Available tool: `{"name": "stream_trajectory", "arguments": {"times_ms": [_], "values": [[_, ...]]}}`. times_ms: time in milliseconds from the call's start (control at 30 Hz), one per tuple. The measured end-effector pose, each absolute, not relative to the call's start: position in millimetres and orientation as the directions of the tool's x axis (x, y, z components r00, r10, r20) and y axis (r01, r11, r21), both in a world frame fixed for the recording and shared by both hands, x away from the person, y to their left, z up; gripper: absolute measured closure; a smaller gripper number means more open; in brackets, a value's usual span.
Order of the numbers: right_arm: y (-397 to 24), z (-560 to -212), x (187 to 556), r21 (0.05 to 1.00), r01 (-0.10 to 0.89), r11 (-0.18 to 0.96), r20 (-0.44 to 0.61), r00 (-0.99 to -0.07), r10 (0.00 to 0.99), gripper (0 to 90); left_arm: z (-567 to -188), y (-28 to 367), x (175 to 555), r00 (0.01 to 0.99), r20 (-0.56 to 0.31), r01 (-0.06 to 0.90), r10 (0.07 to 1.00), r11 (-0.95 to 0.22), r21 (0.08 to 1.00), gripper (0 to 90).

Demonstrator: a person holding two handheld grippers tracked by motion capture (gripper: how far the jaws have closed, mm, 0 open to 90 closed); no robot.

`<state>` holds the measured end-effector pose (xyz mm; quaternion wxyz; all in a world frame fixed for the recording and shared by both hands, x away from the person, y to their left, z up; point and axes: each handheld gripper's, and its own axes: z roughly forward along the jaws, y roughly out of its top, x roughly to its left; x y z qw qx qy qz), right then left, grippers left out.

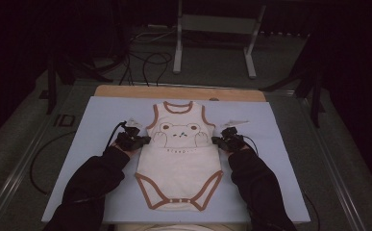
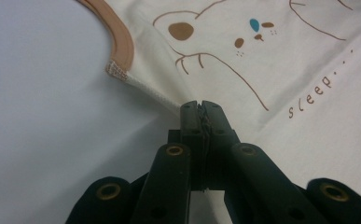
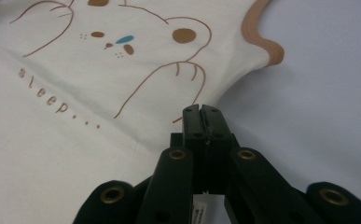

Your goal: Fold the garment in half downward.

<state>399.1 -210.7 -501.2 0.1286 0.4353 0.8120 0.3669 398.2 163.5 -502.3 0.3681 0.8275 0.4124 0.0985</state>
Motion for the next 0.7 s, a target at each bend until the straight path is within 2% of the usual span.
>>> {"name": "stream_trajectory", "arguments": {"times_ms": [700], "values": [[-216.8,-478.3,366.1,0.737,0.561,0.377,0.105,-0.646,0.756,90.0,-480.4,170.8,369.5,0.706,-0.133,0.558,0.695,-0.431,0.709,90.0]]}}
